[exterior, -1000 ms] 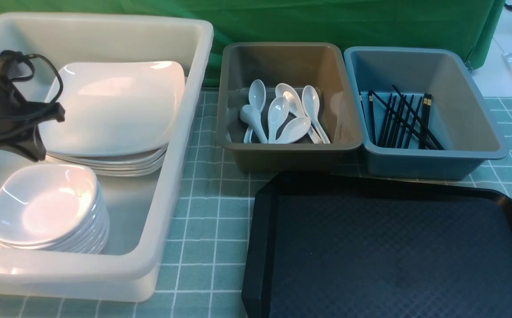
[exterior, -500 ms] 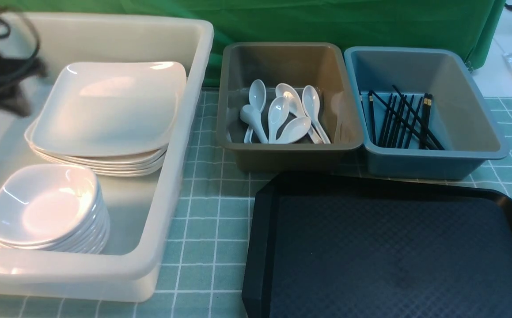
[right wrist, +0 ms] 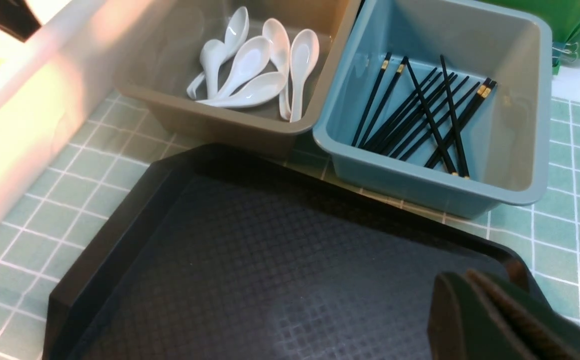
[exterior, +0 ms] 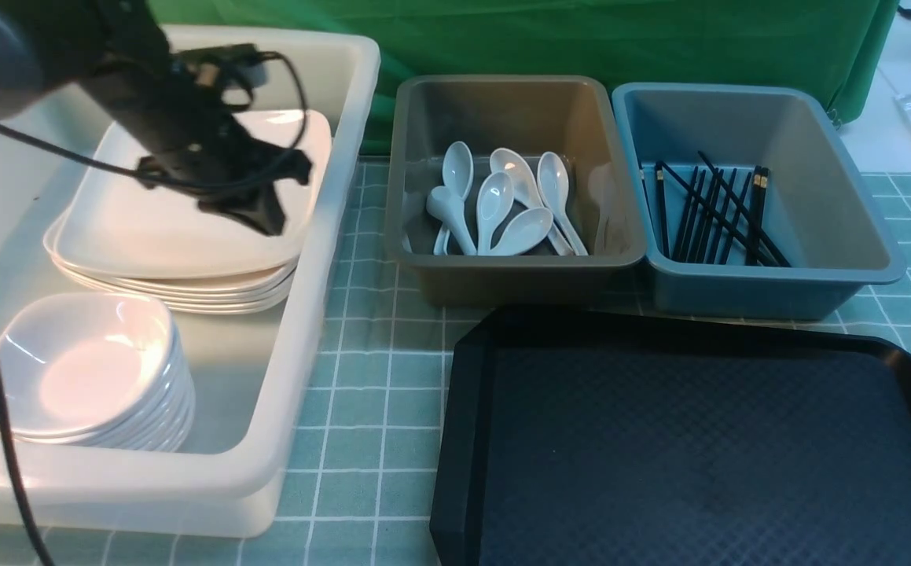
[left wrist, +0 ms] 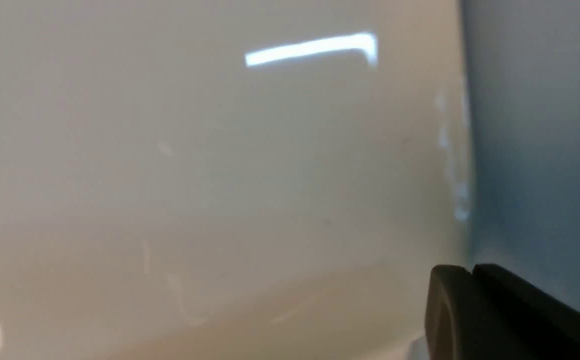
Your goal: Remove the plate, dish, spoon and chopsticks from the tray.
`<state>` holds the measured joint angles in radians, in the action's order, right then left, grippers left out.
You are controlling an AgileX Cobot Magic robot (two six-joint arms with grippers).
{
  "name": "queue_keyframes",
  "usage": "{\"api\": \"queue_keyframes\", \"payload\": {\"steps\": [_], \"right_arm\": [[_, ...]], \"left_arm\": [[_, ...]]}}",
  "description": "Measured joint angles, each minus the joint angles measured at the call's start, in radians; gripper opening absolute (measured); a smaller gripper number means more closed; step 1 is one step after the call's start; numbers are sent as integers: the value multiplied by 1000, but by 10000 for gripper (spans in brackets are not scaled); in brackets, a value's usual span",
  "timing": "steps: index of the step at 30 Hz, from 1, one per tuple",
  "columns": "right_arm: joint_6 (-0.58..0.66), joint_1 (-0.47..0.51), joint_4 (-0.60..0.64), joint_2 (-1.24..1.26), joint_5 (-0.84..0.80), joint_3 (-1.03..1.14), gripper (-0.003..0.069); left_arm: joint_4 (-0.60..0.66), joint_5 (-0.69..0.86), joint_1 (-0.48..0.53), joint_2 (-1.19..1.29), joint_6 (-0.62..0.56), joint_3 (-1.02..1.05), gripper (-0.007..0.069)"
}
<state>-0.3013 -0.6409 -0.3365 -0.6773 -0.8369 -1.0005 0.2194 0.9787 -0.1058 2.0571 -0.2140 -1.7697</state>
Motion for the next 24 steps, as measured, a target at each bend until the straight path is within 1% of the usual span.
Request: {"api": "queue_keyframes", "payload": {"steps": [2, 4, 11, 14, 15, 19, 21, 24], "right_arm": [[0, 0, 0, 0, 0, 0, 19], [0, 0, 0, 0, 0, 0, 19], [0, 0, 0, 0, 0, 0, 19], [0, 0, 0, 0, 1, 0, 19], [0, 0, 0, 0, 1, 0, 19], [0, 0, 0, 0, 1, 0, 19], [0, 0, 0, 0, 2, 0, 19], [-1, 0, 0, 0, 14, 0, 19]], "left_arm": [[22, 0, -24, 7, -20, 0, 9], [15, 1, -36, 15, -22, 0, 9], [2, 26, -37, 47, -26, 0, 9], [-74, 44, -41, 50, 53, -7, 9], [-134, 50, -44, 47, 101, -9, 9], [-277, 87, -40, 35, 214, -20, 9], [-299, 115, -30, 35, 214, -17, 9], [-211, 123, -20, 29, 130, -14, 9]]}}
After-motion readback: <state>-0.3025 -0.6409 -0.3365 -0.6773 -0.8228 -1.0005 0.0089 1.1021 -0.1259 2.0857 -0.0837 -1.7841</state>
